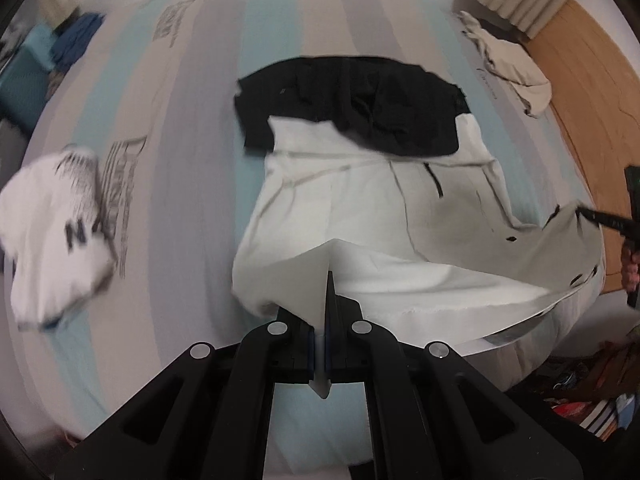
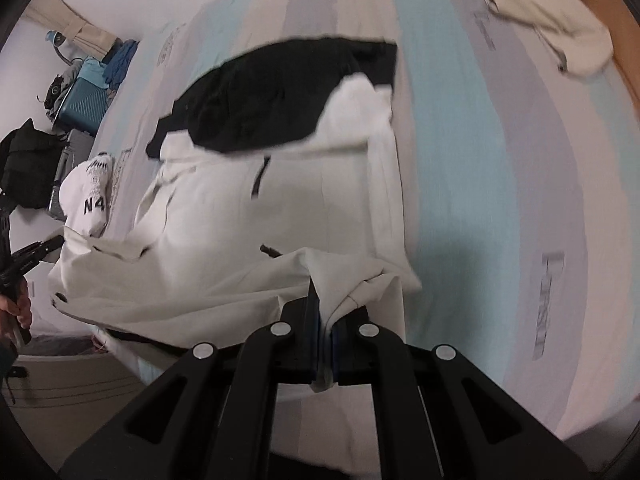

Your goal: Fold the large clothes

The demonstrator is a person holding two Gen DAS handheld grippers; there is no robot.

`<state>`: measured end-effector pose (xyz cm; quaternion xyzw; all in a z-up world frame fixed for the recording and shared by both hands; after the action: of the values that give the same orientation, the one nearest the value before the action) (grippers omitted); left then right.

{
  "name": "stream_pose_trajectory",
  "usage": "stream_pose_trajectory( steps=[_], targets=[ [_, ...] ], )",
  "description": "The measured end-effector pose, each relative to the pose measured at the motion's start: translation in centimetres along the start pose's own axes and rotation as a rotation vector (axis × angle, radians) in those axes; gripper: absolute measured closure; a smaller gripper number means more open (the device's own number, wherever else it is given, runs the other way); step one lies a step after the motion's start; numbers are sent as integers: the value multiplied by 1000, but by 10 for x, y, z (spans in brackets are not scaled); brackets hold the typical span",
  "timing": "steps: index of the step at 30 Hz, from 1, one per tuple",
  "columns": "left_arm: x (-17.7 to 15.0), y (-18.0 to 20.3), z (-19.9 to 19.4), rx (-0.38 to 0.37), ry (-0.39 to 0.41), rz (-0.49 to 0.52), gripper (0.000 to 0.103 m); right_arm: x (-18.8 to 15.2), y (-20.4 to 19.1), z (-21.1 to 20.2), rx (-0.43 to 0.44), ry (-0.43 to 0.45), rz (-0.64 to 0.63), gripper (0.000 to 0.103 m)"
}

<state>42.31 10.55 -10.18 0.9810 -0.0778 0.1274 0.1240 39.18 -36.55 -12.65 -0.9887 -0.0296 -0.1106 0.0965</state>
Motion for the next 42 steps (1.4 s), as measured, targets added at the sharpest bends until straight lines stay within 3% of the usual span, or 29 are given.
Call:
stream_pose_trajectory(
  steps=[6, 8, 11, 17, 26, 42],
  targets=[
    [52, -22, 42, 15, -21, 85, 102, 60, -6, 41, -42, 30, -36, 100],
    [68, -35, 57, 12, -30, 71, 102, 77, -2, 53, -52, 34, -26, 100],
    [87, -49, 71, -1, -33, 44, 102, 99, 6, 61, -67, 44, -1, 100],
    [132, -51, 81, 2, -18, 104, 102, 132, 11, 64, -92, 56, 2, 100],
    [214, -82, 106, 24, -5, 77, 102, 203, 12, 87, -100, 42, -9, 100],
    [318, -135, 188, 107, 34, 12, 101, 320, 20, 184, -202, -2, 3, 100]
  ],
)
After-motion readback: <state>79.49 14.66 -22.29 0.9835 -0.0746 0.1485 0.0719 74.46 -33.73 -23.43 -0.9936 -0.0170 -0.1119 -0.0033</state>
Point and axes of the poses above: each gripper's, at about its wrist camera, not at the fingertips, and z roughly the way its jaws point, y to its right, x to its top, the point moved 8 cm from there along z, roughly the way its jaws point, and after that the axes turned 6 degrees about -x, right-handed, at the moved point
